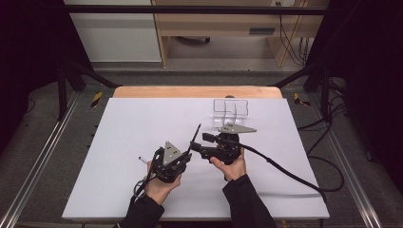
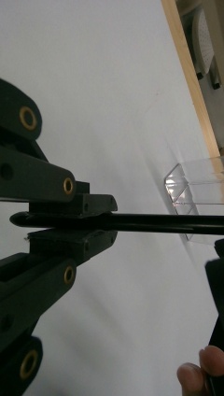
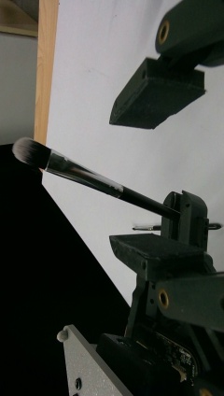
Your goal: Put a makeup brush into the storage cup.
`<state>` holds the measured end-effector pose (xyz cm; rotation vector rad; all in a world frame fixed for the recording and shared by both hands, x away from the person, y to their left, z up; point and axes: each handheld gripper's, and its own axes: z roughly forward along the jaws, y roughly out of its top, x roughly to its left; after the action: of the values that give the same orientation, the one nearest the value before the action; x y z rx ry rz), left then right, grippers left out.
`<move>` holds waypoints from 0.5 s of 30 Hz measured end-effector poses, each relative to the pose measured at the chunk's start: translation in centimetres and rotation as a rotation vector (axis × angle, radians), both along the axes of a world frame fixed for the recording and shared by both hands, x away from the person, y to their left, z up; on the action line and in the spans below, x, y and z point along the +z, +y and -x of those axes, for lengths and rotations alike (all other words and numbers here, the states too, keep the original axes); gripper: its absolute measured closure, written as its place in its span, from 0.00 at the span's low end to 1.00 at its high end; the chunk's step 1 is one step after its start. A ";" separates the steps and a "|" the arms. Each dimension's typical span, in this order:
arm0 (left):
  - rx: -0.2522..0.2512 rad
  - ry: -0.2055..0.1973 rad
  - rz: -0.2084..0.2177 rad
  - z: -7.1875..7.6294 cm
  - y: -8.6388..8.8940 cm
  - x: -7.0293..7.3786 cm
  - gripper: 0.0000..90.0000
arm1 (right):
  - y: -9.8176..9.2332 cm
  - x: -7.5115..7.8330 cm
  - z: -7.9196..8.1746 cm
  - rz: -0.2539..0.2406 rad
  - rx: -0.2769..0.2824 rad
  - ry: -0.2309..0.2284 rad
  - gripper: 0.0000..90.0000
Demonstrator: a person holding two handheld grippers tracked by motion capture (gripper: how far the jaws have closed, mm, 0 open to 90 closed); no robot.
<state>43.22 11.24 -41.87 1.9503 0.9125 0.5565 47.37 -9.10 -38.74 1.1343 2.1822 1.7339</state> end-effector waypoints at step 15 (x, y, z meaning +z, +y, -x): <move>0.012 0.003 0.014 0.0 -0.6 0.0 0.92 | 0.3 -0.4 0.1 -0.045 -0.034 0.015 0.64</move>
<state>43.21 10.69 -41.83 1.9347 0.9281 0.5535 47.28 -8.78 -39.10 1.1913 2.1291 1.7752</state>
